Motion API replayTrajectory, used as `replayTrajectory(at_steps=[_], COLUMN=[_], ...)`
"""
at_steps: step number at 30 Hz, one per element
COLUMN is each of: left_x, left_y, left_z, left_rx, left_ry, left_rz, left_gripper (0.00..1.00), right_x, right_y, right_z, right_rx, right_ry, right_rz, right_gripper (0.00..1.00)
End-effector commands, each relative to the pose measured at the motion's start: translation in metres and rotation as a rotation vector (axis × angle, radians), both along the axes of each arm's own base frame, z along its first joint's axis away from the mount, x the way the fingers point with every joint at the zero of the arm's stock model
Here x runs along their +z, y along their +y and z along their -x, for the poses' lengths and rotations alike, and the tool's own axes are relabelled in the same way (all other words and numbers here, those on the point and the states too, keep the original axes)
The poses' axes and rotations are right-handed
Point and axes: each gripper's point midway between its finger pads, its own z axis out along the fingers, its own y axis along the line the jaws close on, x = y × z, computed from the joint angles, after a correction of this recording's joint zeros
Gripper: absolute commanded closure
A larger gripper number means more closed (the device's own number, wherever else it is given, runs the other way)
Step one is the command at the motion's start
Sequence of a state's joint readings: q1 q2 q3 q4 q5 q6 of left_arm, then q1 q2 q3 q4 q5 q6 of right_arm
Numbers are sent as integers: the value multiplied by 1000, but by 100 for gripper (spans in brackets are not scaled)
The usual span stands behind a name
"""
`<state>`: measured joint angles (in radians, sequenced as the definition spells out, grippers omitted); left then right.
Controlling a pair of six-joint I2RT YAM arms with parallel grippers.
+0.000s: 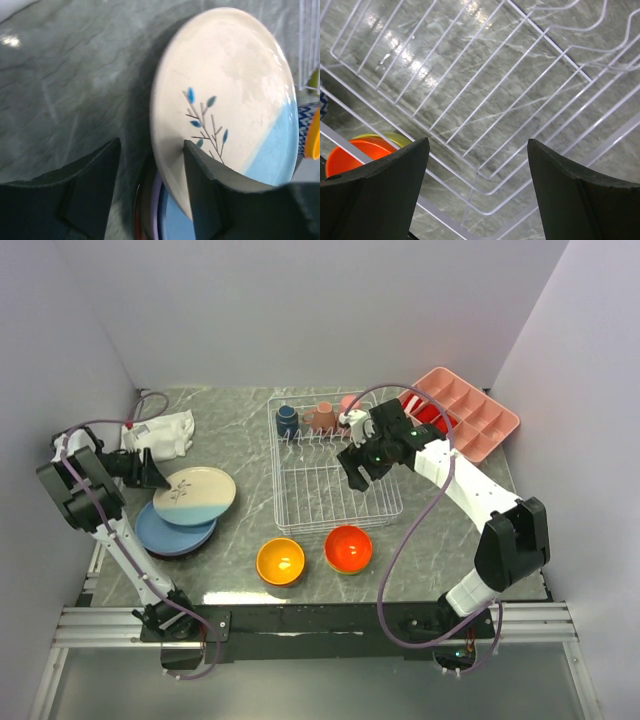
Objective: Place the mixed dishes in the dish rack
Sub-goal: Pick up the plate at the center of the board.
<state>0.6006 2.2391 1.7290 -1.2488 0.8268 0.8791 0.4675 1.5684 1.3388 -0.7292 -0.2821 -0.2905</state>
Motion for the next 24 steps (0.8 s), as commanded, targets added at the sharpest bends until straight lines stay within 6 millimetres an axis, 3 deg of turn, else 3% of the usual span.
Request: replayTrajectory(at_steps=[1, 7, 9, 16, 20, 24], left_x=[-6, 1, 5, 40, 61, 99], left_y=[-18, -31, -33, -31, -35, -46], left_z=[5, 4, 2, -21, -30, -40], left_rx=[-44, -54, -55, -21, -30, -45], left_ry=[-2, -23, -38, -142, -181, -245], left_rz=[138, 178, 185, 198, 174, 130], left_gripper=[46, 72, 75, 99, 99, 99], right_x=[2, -1, -2, 2, 4, 7], right_y=[-12, -26, -28, -27, -27, -26], right_z=[-9, -16, -17, -19, -19, -20], right_rx=[5, -31, -39, -49, -50, -50], right_ry=[-26, -22, -25, -43, -49, -55], right_rz=[52, 70, 76, 61, 54, 44], right_gripper=[13, 13, 13, 13, 13, 13])
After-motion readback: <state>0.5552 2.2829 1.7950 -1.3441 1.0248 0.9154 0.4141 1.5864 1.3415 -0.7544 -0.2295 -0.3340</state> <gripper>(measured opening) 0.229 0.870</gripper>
